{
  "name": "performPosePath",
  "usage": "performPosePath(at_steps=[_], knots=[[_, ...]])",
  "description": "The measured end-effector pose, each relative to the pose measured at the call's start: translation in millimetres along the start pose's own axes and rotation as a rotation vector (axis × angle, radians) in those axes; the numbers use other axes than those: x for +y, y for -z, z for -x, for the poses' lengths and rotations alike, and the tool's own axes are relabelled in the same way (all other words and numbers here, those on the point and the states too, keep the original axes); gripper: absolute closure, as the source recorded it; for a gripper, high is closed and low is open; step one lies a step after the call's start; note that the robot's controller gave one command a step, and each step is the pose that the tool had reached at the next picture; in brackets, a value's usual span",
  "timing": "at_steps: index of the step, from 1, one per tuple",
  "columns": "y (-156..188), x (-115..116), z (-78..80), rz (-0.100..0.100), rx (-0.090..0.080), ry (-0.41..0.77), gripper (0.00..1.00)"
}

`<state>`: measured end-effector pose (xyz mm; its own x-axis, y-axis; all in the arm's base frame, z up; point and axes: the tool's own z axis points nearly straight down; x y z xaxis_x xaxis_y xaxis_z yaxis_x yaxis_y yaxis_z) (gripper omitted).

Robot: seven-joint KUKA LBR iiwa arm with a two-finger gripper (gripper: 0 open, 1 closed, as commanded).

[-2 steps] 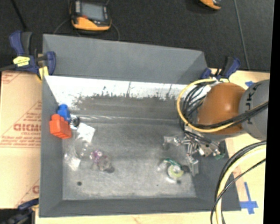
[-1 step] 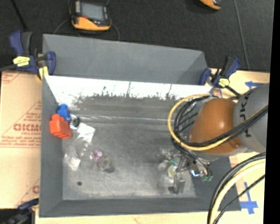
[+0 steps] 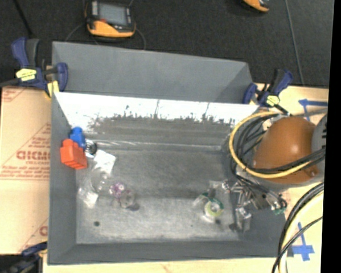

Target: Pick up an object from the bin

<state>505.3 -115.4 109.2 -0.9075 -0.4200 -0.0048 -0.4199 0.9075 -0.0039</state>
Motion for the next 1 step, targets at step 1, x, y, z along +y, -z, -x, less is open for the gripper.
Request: performPosePath(at_steps=[1], knots=[[-37.5, 12.3, 6.6, -0.001, -0.007, -0.044, 0.00]])
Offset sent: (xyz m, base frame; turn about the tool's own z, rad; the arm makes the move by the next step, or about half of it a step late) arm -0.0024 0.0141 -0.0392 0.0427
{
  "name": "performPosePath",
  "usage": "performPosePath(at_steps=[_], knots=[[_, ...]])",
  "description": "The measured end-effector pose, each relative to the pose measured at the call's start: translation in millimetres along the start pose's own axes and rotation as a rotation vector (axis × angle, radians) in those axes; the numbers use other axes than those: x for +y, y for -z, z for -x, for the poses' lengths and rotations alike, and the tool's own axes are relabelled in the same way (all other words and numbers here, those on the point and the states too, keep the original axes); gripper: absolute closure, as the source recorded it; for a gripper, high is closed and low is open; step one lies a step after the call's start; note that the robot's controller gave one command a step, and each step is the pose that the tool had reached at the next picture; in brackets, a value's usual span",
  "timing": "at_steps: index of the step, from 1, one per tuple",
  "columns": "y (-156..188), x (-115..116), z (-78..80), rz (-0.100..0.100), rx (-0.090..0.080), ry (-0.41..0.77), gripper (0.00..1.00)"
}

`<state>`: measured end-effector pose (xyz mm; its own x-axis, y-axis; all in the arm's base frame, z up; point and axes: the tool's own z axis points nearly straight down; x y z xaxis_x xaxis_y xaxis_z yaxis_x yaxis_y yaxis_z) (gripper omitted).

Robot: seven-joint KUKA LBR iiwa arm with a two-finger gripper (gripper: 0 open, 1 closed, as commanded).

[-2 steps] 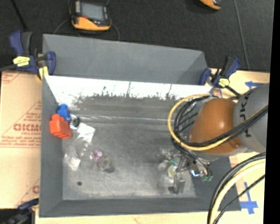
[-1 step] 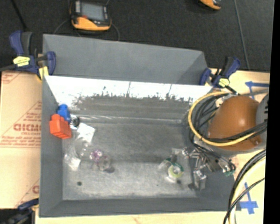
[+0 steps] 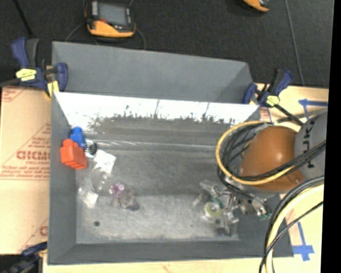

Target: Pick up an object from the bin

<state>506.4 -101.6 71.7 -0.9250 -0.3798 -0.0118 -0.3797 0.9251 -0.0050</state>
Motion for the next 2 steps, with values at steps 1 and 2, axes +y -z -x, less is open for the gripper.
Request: performPosePath(at_steps=[1, 2], knots=[[1.2, -11.4, -24.2, 0.000, 0.002, 0.030, 0.00], [3.2, -11.5, -21.4, -0.004, -0.004, 0.034, 1.00]])
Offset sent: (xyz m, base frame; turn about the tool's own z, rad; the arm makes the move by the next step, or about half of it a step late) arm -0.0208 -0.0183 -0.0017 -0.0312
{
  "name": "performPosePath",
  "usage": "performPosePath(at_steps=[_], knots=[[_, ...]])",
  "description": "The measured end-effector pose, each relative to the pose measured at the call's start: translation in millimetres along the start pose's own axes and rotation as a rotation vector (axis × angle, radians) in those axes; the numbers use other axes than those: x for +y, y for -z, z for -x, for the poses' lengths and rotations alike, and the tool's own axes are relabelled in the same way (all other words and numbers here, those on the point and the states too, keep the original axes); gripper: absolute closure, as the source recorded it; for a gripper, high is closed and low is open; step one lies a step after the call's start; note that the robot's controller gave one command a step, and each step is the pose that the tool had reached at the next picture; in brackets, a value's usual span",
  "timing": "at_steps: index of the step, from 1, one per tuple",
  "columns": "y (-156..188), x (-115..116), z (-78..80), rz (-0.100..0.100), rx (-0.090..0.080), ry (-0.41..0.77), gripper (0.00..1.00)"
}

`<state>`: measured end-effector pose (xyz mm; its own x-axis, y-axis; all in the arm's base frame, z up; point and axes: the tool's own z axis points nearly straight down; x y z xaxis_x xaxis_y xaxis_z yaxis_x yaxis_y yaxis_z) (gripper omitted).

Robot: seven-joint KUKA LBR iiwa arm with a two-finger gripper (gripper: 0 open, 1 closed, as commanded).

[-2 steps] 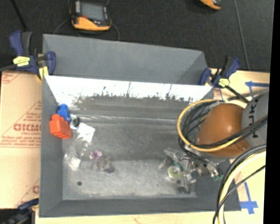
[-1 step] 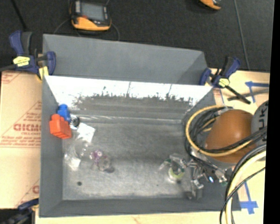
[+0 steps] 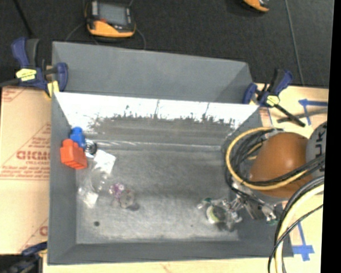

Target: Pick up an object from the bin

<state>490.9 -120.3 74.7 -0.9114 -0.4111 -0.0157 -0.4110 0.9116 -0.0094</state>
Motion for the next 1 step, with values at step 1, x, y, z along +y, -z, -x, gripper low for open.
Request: performPosePath(at_steps=[1], knots=[[40.9, -2.4, 1.9, 0.004, 0.010, -0.002, 1.00]])
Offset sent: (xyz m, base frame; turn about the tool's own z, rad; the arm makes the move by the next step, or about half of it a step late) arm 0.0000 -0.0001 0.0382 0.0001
